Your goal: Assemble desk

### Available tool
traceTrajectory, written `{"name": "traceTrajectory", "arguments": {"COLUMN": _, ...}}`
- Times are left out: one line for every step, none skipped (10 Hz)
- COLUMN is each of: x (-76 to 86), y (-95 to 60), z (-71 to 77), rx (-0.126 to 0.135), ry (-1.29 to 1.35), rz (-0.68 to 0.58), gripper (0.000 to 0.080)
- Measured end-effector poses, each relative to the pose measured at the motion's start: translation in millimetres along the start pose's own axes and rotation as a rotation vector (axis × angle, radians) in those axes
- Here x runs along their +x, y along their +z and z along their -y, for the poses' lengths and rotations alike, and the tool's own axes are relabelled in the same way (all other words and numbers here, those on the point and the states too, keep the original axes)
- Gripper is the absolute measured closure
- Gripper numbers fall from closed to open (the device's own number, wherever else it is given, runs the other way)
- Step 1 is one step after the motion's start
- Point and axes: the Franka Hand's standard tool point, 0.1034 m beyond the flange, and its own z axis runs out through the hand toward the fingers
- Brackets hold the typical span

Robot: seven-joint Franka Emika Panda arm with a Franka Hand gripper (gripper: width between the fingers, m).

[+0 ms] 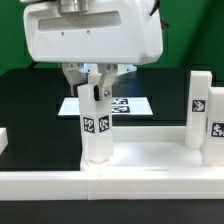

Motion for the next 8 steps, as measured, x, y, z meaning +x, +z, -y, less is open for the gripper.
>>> {"name": "traceTrajectory", "arguments": {"x": -1.4, "y": 0.8, "z": 3.8, "rx": -0.021, "ry": 0.169, "rz": -0.025, "gripper": 0.0511}}
{"name": "traceTrajectory", "arguments": {"x": -1.3, "y": 0.5, "z": 3.1, "rx": -0.027, "ry": 0.333, "rz": -0.03, "gripper": 0.0511}}
{"name": "traceTrajectory", "arguments": {"x": -1.8, "y": 0.0, "z": 3.0, "rx": -0.028, "ry": 0.537, "rz": -0.009, "gripper": 0.0511}}
{"name": "traceTrajectory", "arguments": {"x": -3.9, "y": 0.1, "z": 4.4, "rx": -0.012, "ry": 0.768, "rz": 0.026, "gripper": 0.0511}}
{"name": "traceTrajectory", "arguments": {"x": -4.2, "y": 1.2, "z": 5.2, "rx": 0.017, "ry": 0.94, "rz": 0.051, "gripper": 0.051}}
{"name": "traceTrajectory", "arguments": {"x": -3.7, "y": 2.4, "z": 4.4, "rx": 0.055, "ry": 1.11, "rz": 0.074, "gripper": 0.0508}}
{"name": "traceTrajectory", "arguments": {"x": -3.3, "y": 2.4, "z": 2.4, "rx": 0.058, "ry": 1.132, "rz": 0.08, "gripper": 0.0508}}
{"name": "traceTrajectory", "arguments": {"x": -3.8, "y": 2.9, "z": 2.9, "rx": 0.057, "ry": 1.151, "rz": 0.079, "gripper": 0.043}}
